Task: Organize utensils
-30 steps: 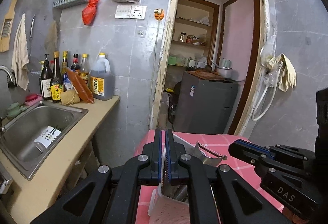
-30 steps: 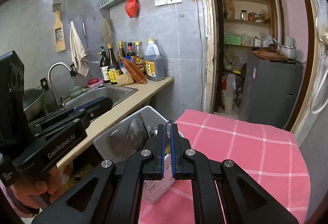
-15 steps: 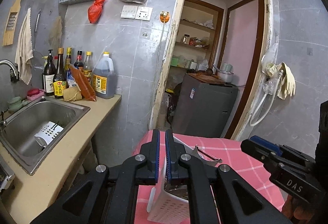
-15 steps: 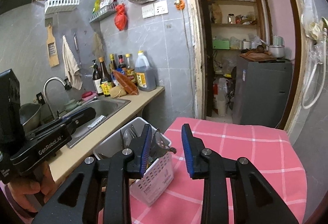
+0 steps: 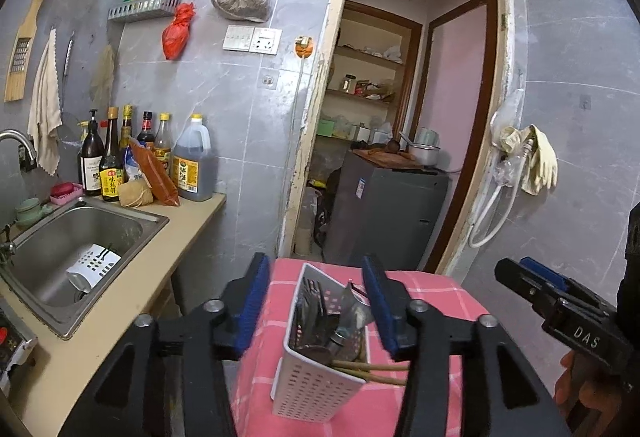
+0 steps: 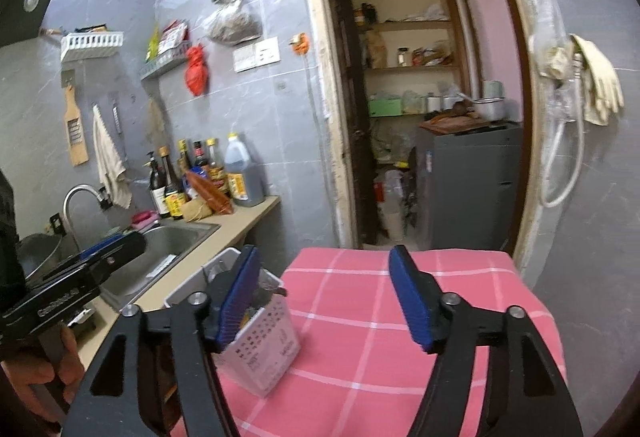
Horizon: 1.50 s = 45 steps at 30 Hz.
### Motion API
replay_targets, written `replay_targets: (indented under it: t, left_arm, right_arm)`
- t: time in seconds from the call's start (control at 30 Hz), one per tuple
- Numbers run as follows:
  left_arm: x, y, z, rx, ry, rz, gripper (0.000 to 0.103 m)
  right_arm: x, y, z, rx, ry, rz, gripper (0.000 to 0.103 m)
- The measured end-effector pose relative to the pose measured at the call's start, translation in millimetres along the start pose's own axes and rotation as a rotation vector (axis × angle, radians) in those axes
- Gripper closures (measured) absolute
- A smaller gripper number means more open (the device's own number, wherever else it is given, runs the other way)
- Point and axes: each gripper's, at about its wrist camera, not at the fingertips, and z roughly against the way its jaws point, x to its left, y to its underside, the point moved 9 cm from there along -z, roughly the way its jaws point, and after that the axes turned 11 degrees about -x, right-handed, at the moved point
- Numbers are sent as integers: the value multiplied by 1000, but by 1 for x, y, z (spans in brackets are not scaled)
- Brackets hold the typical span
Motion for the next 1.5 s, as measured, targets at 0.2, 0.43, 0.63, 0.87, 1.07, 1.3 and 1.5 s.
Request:
replay_targets:
  t: [0.2,0.43,0.63,0.87,1.07,1.3,1.5]
  left_arm:
    - [-8,2,20,3,24,2,27]
    - [-19,10,42,14,42,-34,9]
    - [-22,22,55,35,60,-39,5]
    - [-26,35,70,53,78,-59,3]
    - [-26,44,84,64,91,-64,2]
    - [-25,57,98,87,91,-80,1]
    - [-24,63,111,85,84,-94,1]
  right_arm:
    - [-23,-4,32,-30,60,5,26]
    - [-40,-4,63,-45,118,3,15]
    - [-53,2,89,-56,172,-1,6]
    - [-65,14,121,-70,221,-13,1]
    - [-69,26,143,-62,246,-19,1]
    - [-69,37,166,-58,263,2,1]
    - [-70,38,185,-70,288,1,1]
